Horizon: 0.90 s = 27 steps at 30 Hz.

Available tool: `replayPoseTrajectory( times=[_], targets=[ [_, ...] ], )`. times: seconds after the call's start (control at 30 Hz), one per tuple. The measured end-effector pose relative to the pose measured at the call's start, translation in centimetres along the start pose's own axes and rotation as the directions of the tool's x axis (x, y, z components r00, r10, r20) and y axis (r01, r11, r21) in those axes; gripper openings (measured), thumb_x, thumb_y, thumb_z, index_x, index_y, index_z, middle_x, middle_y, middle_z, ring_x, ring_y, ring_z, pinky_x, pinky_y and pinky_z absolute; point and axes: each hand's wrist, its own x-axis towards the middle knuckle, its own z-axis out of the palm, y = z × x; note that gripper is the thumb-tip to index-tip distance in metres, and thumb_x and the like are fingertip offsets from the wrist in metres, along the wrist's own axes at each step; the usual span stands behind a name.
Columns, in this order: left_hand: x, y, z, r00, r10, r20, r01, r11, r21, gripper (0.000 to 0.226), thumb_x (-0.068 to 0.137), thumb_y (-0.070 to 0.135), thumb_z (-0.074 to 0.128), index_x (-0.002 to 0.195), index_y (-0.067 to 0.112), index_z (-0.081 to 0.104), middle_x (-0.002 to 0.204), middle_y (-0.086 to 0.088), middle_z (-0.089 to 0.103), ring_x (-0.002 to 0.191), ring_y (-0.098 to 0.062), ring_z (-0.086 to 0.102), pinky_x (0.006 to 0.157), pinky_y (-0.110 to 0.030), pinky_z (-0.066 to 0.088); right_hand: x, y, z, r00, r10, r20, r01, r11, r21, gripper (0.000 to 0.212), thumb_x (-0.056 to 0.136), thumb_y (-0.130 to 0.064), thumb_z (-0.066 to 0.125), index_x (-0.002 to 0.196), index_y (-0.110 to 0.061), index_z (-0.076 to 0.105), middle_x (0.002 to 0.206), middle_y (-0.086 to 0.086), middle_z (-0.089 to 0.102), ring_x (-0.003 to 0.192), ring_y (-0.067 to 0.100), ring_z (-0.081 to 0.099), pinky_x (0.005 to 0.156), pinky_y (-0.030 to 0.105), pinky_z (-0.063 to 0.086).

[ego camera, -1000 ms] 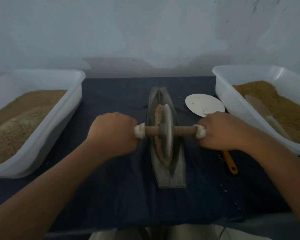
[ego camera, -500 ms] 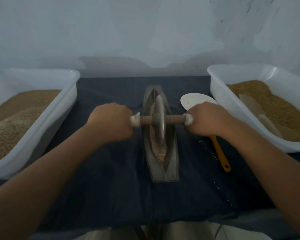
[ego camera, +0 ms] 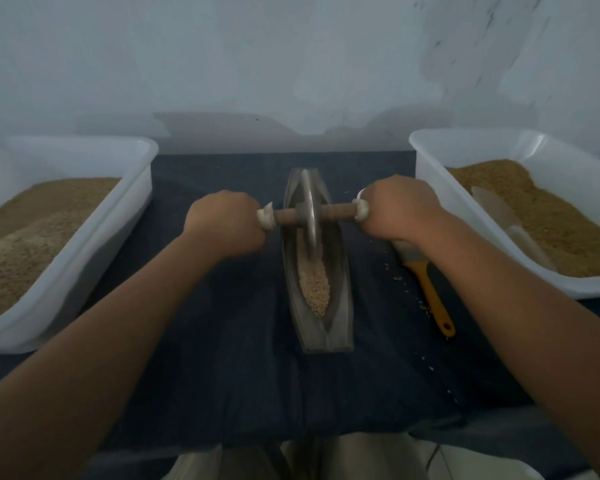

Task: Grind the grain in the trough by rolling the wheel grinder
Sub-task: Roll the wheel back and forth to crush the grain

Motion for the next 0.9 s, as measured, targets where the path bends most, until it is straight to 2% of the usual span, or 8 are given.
replayPoseTrajectory(
  times=[0.1,0.17,0.23,0.33,0.47,0.6,0.77,0.9],
  targets=[
    [-4.7,-1.0,0.2,0.992,0.12,-0.03,-0.119,0.993,0.013,0.028,0.076,0.052,0.051,0.062,0.027,0.053,0.057,0.011,0.054,0.051,-0.011,0.051,0.048,-0.024,0.034,-3.4,0.3,-1.5,0.917,-0.118,0.381,0.048,0.981,0.188,0.02,0.078,-0.042,0.063,0.067,-0.026,0.064,0.059,-0.004,0.065,0.055,0.007,0.063,0.054,0.029,0.046],
    [-6.8,-1.3,0.4,0.984,0.162,-0.074,-0.162,0.987,0.011,0.029,0.073,0.055,0.048,0.06,0.03,0.05,0.05,0.013,0.048,0.045,-0.007,0.045,0.045,-0.021,0.025,-5.2,0.3,-1.9,0.84,-0.159,0.519,0.03,0.968,0.247,0.019,0.072,-0.045,0.061,0.065,-0.027,0.063,0.056,-0.008,0.064,0.049,0.003,0.058,0.052,0.026,0.043],
    [-6.4,-1.3,0.7,0.988,0.138,-0.075,-0.137,0.99,0.019,0.032,0.077,0.056,0.049,0.059,0.029,0.05,0.05,0.012,0.049,0.044,-0.008,0.046,0.046,-0.021,0.026,-5.1,0.3,-1.4,0.873,-0.133,0.47,0.026,0.974,0.226,0.018,0.076,-0.043,0.062,0.067,-0.027,0.064,0.058,-0.006,0.063,0.052,0.005,0.059,0.052,0.026,0.043],
    [-2.4,-0.4,0.4,0.996,0.059,-0.073,-0.053,0.996,0.076,0.034,0.081,0.052,0.052,0.061,0.024,0.054,0.059,0.009,0.054,0.053,-0.017,0.053,0.052,-0.026,0.037,-2.2,0.1,-0.4,0.969,-0.035,0.245,0.011,0.995,0.097,0.024,0.085,-0.042,0.059,0.07,-0.024,0.065,0.066,-0.003,0.066,0.063,0.014,0.065,0.057,0.033,0.051],
    [1.6,0.7,-0.8,0.997,-0.001,-0.072,0.007,0.996,0.085,0.028,0.079,0.047,0.057,0.066,0.022,0.061,0.066,0.004,0.06,0.058,-0.021,0.056,0.057,-0.03,0.046,1.1,0.2,0.8,0.997,0.038,0.068,-0.041,0.998,0.038,0.024,0.081,-0.05,0.052,0.069,-0.029,0.058,0.069,-0.006,0.063,0.064,0.018,0.061,0.056,0.033,0.045],
    [-0.8,0.5,-1.2,0.998,0.065,0.002,-0.065,0.996,0.068,0.027,0.079,0.047,0.056,0.067,0.024,0.059,0.067,0.006,0.06,0.061,-0.02,0.058,0.059,-0.032,0.048,-1.1,0.4,1.1,0.997,0.004,0.08,-0.009,0.998,0.067,0.027,0.082,-0.048,0.053,0.067,-0.027,0.06,0.063,-0.005,0.063,0.059,0.015,0.062,0.053,0.031,0.046],
    [-5.8,-1.5,-0.3,0.978,0.204,-0.047,-0.2,0.977,0.076,0.034,0.074,0.06,0.042,0.06,0.031,0.052,0.051,0.012,0.05,0.047,-0.008,0.048,0.046,-0.022,0.03,-6.1,0.7,0.5,0.95,-0.092,0.3,0.017,0.97,0.244,0.024,0.078,-0.05,0.06,0.066,-0.03,0.063,0.063,-0.018,0.067,0.053,0.004,0.063,0.049,0.025,0.042],
    [-1.8,-0.7,-0.1,0.997,0.073,-0.01,-0.072,0.995,0.066,0.037,0.079,0.058,0.049,0.063,0.027,0.058,0.06,0.01,0.058,0.055,-0.016,0.058,0.057,-0.03,0.052,-3.2,0.2,1.2,0.999,-0.017,0.048,0.012,0.995,0.095,0.03,0.087,-0.047,0.056,0.066,-0.026,0.06,0.06,-0.005,0.061,0.057,0.011,0.06,0.051,0.03,0.046]
  ],
)
